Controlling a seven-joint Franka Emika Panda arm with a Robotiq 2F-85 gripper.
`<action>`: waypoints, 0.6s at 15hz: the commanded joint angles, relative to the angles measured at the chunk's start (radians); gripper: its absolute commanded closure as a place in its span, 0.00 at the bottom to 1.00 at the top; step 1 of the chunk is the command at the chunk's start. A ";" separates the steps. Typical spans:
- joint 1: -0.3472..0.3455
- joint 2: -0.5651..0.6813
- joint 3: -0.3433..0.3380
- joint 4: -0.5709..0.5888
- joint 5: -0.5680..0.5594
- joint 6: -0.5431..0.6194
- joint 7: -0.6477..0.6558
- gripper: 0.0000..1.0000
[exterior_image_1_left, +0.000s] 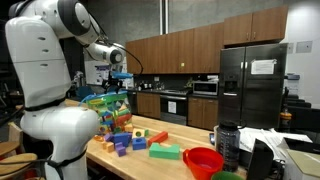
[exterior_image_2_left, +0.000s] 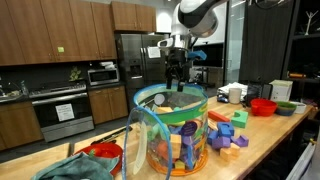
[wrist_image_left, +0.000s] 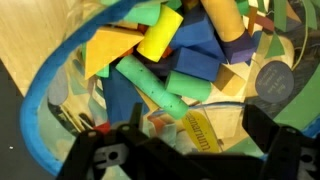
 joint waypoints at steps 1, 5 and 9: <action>0.008 -0.021 0.008 -0.036 -0.094 -0.009 -0.036 0.00; 0.016 -0.008 0.014 -0.023 -0.157 -0.049 -0.075 0.00; 0.017 0.003 0.015 -0.021 -0.140 -0.049 -0.058 0.00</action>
